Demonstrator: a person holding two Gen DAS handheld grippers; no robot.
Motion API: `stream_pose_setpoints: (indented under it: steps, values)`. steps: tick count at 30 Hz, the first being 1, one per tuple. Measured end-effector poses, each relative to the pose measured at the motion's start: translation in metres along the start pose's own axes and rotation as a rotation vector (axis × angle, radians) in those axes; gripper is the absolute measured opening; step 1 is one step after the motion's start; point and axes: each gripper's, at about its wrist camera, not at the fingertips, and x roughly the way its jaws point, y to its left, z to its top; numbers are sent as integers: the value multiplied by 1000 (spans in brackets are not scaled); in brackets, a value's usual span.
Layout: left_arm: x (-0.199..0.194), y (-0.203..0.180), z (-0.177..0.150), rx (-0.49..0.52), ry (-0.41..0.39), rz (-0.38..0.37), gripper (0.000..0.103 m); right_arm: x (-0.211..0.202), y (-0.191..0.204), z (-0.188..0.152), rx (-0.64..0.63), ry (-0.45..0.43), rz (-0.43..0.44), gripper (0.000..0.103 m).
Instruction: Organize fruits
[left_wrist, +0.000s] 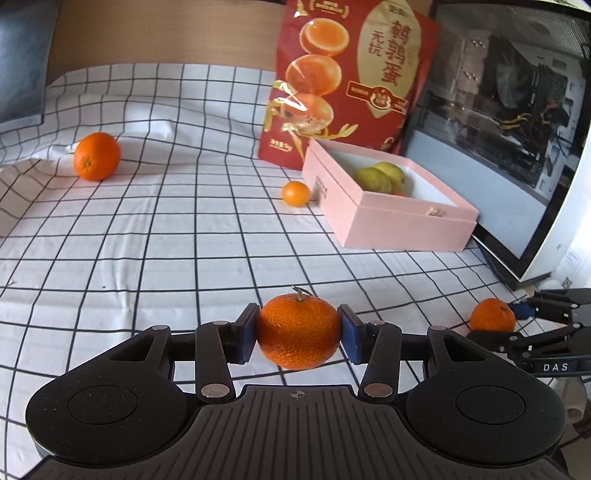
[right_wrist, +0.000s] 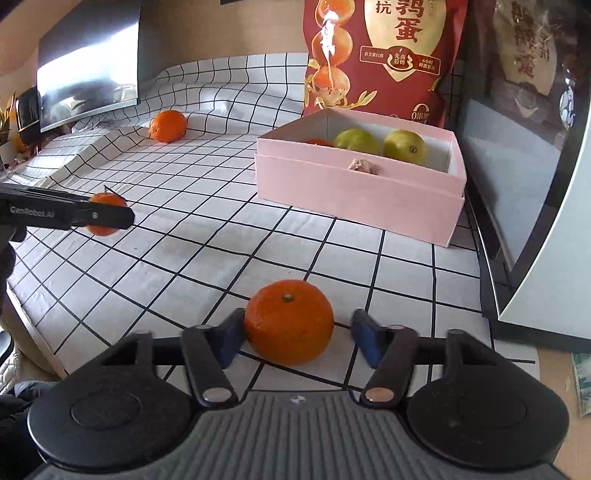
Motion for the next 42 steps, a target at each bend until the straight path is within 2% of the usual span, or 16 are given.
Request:
stream_pose_setpoints:
  steps: [1, 2, 5, 11, 15, 17, 22, 26, 29, 32, 35, 39, 42]
  values:
    - [1, 1, 0, -1, 3, -5, 51, -1, 2, 0, -4, 4, 6, 49]
    - [2, 2, 0, -3, 8, -10, 51, -2, 4, 0, -13, 4, 8, 47]
    - [7, 1, -2, -8, 28, -28, 51, -4, 11, 0, -56, 3, -21, 47]
    - [17, -7, -1, -3, 53, -57, 51, 2, 7, 10, -37, 12, -67, 47]
    - [26, -20, 24, 15, 56, -105, 51, 2, -2, 30, 13, -11, -80, 47]
    - [26, -31, 49, 43, 11, -122, 51, -5, -7, 49, 34, -57, -86, 47]
    - [33, -61, 116, 80, -104, -121, 51, -38, -20, 124, 75, -209, -126, 47]
    - [51, -76, 159, 62, -140, -125, 51, -56, -21, 182, 79, -314, -198, 47]
    - [71, -82, 174, 23, -170, -137, 51, -58, -23, 219, 93, -351, -244, 47]
    - [101, -80, 174, -28, -106, -181, 51, -50, -27, 242, 114, -344, -286, 47]
    - [132, -79, 165, -37, -24, -208, 51, -36, -35, 245, 140, -309, -301, 47]
    - [162, -78, 154, -25, 25, -172, 51, -13, -52, 236, 233, -230, -241, 47]
    - [181, -86, 144, 47, 118, -141, 53, -1, -56, 226, 245, -191, -252, 47]
